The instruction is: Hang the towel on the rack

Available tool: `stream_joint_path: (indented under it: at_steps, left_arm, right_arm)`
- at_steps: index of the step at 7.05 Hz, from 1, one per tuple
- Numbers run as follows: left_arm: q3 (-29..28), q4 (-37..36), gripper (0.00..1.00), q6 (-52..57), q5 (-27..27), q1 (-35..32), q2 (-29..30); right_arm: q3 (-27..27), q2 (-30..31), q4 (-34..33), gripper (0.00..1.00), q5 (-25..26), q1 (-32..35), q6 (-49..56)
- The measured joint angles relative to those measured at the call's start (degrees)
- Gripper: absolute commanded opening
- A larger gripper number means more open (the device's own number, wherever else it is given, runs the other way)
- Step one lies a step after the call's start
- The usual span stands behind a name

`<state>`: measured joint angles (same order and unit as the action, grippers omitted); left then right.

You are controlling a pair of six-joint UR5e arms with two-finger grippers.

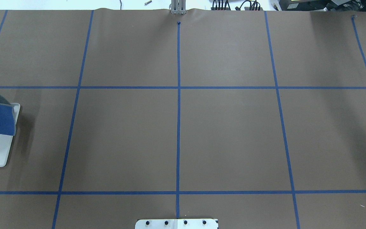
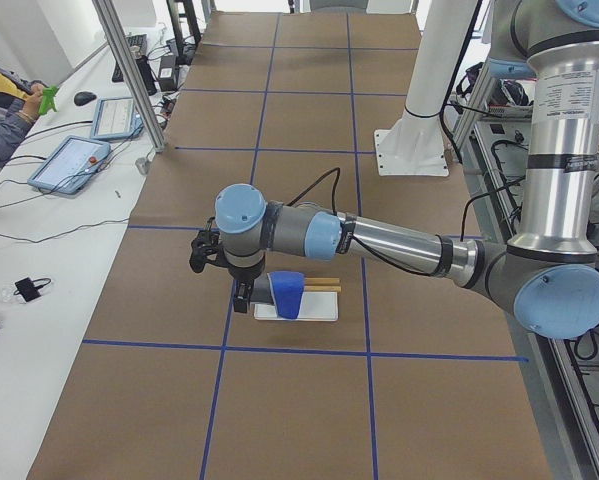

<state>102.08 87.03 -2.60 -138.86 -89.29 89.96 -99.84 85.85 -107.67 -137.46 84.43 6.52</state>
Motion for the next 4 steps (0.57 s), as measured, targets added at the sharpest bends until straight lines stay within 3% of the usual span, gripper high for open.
stream_joint_path:
  at_steps: [4]
  left_arm:
    - [-0.4,0.5,0.98,0.3,0.0,0.0,-1.5]
  right_arm:
    - [0.1,1.2,6.1,1.00,-1.4,0.0,-0.4]
